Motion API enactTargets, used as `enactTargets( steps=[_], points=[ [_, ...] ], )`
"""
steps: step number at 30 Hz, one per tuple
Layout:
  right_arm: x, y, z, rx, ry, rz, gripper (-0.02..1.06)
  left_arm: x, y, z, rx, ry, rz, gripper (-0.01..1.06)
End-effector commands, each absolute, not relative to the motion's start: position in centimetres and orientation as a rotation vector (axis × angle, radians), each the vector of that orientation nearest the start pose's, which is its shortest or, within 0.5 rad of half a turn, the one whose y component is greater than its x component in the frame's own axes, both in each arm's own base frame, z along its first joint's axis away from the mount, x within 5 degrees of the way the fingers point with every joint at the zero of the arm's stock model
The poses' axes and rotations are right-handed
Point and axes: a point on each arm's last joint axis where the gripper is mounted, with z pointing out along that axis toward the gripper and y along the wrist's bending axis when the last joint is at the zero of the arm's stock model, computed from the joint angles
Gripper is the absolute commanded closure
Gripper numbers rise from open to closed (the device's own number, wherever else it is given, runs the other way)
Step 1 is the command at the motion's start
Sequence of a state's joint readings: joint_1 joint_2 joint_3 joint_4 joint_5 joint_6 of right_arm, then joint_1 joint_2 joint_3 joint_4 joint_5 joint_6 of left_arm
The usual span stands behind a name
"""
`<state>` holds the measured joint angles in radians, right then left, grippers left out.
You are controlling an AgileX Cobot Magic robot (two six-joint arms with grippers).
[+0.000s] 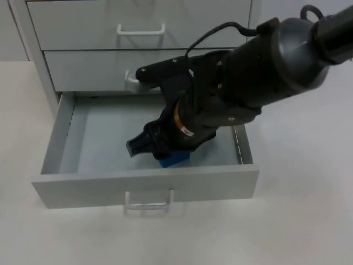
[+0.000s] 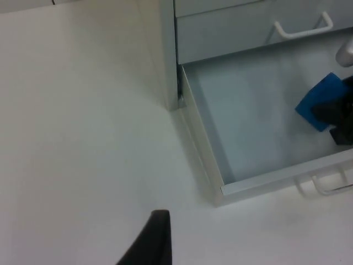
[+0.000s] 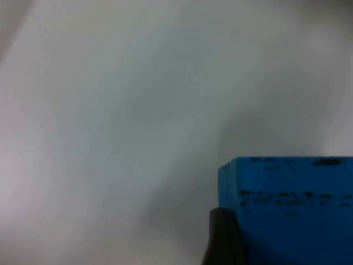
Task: Open the drawer with the left hand, place the block into the drawer with the right hand, then close the drawer with the left hand.
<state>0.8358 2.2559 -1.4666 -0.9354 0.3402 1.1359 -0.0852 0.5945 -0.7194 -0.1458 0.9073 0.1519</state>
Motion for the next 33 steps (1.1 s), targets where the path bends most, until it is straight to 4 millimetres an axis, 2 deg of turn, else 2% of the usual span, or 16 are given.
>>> enactTargets(
  steps=[1,2,3,6,9,12,13,14,17,20,25,27,33],
  points=[
    [33.3,33.3,10.4,-0.618,2.351,0.157,0.67,9.5,-1.8,33.1,0.225,2.245,-0.133,0.0],
    [33.3,33.3,10.4,-0.618,2.351,0.157,0.67,9.5,-1.8,33.1,0.225,2.245,-0.133,0.0],
    [33.3,33.3,10.4,-0.618,2.351,0.157,0.55,9.5,-1.8,33.1,0.225,2.245,-0.133,0.0],
    [33.3,33.3,11.1,-0.607,2.342,0.165,0.29,9.5,-1.8,33.1,0.225,2.245,-0.133,0.0],
    [33.3,33.2,12.0,-0.575,2.342,0.173,0.25,9.5,-1.8,33.1,0.225,2.245,-0.133,0.0],
    [33.0,33.2,14.6,-0.523,2.329,0.221,0.24,9.5,-1.8,33.1,0.225,2.245,-0.133,0.0],
    [33.0,33.2,14.6,-0.523,2.329,0.221,0.24,9.5,-1.8,33.1,0.225,2.245,-0.133,0.0],
    [32.9,33.1,15.6,-0.514,2.327,0.233,0.24,9.5,-1.8,33.1,0.225,2.245,-0.133,0.0],
    [31.8,32.5,18.8,-0.507,2.348,0.224,0.24,9.5,-1.8,33.1,0.225,2.245,-0.133,0.0],
    [30.5,31.6,20.9,-0.53,2.384,0.175,0.24,9.5,-1.8,33.1,0.225,2.245,-0.133,0.0],
    [28.8,30.4,21.6,-0.557,2.4,0.184,0.24,9.5,-1.8,33.1,0.225,2.245,-0.133,0.0],
    [27.6,29.0,21.6,-0.571,2.411,0.177,0.24,9.5,-1.8,33.1,0.225,2.245,-0.133,0.0],
    [25.0,26.5,20.7,-0.616,2.421,0.21,0.24,9.5,-1.8,33.1,0.225,2.245,-0.133,0.0]
  ],
)
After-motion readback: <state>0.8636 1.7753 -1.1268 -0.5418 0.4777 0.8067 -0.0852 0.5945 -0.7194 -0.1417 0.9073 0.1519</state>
